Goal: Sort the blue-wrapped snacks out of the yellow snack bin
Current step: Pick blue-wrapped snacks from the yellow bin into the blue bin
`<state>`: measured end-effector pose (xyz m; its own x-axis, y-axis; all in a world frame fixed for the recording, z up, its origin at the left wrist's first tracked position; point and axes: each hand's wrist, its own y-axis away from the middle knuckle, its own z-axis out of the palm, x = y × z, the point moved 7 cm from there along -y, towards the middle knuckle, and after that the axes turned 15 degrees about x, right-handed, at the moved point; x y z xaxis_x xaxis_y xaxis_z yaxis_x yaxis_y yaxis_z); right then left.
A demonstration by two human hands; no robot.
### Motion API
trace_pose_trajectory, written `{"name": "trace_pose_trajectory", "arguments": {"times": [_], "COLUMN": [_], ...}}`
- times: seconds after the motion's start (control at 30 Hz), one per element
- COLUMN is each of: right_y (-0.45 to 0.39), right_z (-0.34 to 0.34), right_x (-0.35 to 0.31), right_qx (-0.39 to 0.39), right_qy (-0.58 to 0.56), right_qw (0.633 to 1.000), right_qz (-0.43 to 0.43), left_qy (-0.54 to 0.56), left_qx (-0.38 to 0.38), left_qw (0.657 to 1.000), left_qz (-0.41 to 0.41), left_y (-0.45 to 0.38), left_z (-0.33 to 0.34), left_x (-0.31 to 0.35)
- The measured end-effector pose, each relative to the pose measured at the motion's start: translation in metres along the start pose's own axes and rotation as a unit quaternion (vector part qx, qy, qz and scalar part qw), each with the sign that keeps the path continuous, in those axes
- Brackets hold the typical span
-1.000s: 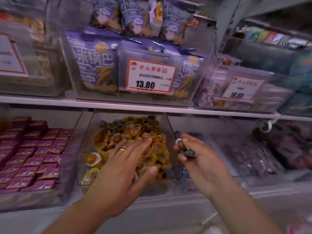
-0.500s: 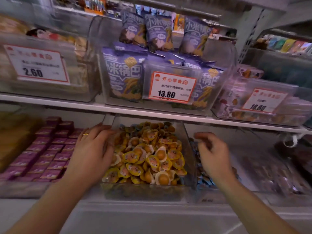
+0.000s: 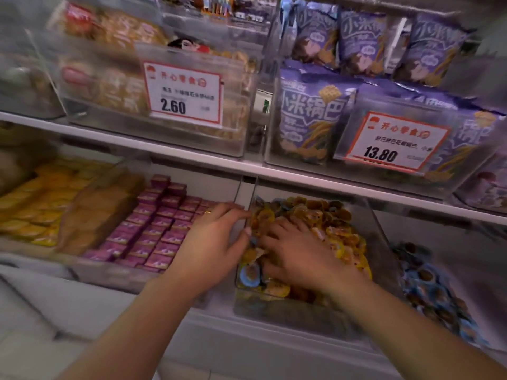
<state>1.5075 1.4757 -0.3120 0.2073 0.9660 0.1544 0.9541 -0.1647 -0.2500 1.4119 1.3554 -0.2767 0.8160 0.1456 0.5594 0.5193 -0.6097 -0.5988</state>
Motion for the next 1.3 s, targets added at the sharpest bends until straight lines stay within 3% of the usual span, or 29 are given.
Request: {"name": "trace_pose_trajectory", "arguments": {"times": [0.23,0.33,0.5,0.6,0.7,0.8,0.87,1.03,1.2,1.3], "right_y": [-0.008,-0.008,0.0,0.006,0.01,0.013,0.013,0.016,0.025,0.028], "right_z": [-0.016,-0.017,-0.036,-0.014,-0.006,-0.01,-0.012,-0.015,-0.01,-0.008], "right_x": [0.062,0.05,0.0,-0.013,0.008,0.019,0.024,0.044,0.051,0.048], "right_qx": [-0.007,-0.008,0.059,-0.04,-0.08,-0.078,-0.085,-0.119,-0.151,-0.142], "right_qy": [-0.061,-0.052,-0.056,-0.062,-0.04,-0.038,-0.04,-0.044,-0.054,-0.057], "right_qw": [0.996,0.998,0.996,0.996,0.996,0.996,0.995,0.988,0.98,0.982], "right_qz": [0.069,0.043,-0.044,-0.052,-0.005,0.006,0.019,0.09,0.117,0.114], "left_qy": [-0.004,-0.005,0.001,-0.004,-0.078,-0.119,-0.128,-0.16,-0.265,-0.264], "left_qx": [0.004,0.011,0.016,0.016,0.004,-0.1,-0.171,-0.195,-0.268,-0.294], "left_qw": [1.0,1.0,1.0,1.0,0.988,0.962,0.957,0.965,0.926,0.919], "left_qz": [0.009,0.007,0.014,0.024,0.132,0.225,0.195,0.067,0.021,-0.011], "left_y": [-0.001,-0.001,-0.002,0.0,0.003,0.033,0.057,0.062,0.051,0.045], "left_z": [-0.003,-0.003,-0.001,-0.006,-0.008,0.021,0.042,0.065,0.086,0.093], "left_x": [0.002,0.003,0.006,0.013,0.037,0.074,0.083,0.061,0.056,0.052]}}
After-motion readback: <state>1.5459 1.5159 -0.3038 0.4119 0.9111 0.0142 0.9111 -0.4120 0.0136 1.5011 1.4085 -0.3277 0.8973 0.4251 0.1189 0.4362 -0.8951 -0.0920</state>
